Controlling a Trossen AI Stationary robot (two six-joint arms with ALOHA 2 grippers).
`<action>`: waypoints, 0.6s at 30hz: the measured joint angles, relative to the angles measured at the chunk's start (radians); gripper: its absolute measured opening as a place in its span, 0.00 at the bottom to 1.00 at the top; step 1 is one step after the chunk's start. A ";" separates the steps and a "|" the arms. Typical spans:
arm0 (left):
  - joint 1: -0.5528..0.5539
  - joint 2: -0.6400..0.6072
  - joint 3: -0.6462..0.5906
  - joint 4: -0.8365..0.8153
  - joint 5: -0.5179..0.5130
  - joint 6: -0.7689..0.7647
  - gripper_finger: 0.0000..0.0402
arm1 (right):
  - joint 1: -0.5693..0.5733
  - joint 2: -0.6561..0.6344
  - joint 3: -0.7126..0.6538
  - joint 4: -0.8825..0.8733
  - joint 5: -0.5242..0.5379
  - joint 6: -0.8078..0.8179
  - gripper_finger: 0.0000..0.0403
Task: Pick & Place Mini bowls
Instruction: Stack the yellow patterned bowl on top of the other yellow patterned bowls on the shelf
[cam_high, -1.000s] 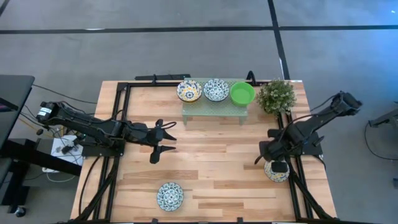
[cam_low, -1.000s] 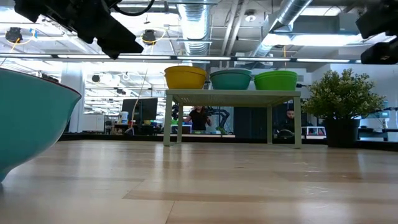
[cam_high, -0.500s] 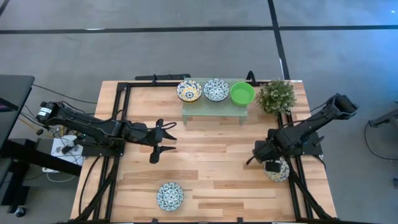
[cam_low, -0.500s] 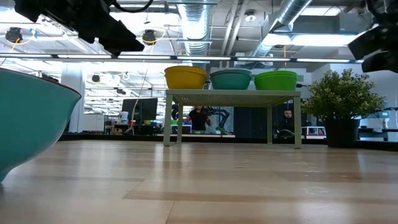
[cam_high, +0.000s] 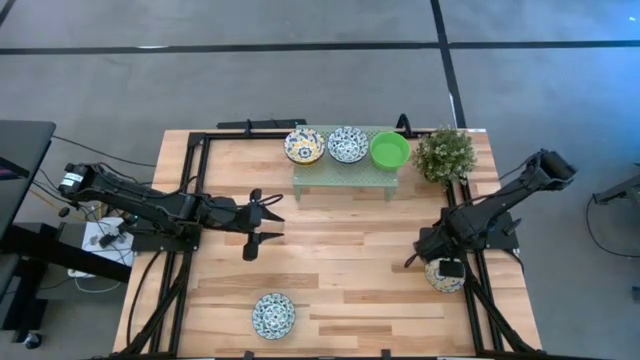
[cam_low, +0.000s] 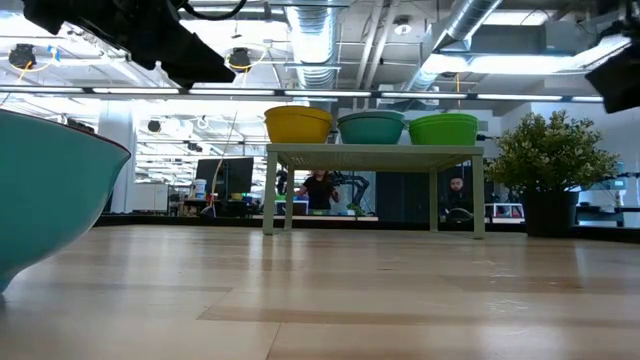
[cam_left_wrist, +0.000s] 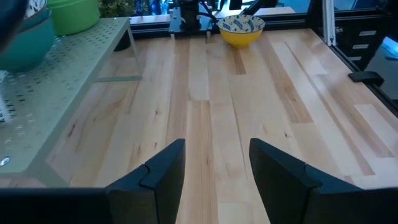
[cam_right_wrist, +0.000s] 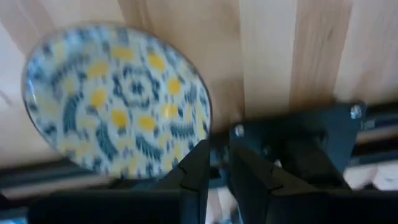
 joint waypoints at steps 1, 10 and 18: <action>0.000 0.000 0.000 0.000 -0.002 0.000 0.45 | 0.009 -0.011 0.000 -0.012 -0.002 0.000 0.14; 0.000 0.000 0.000 0.008 -0.041 -0.005 0.45 | 0.154 -0.157 0.000 0.001 0.048 0.252 0.15; 0.000 0.000 0.000 0.015 -0.042 -0.007 0.45 | 0.215 -0.137 0.000 0.014 0.049 0.359 0.15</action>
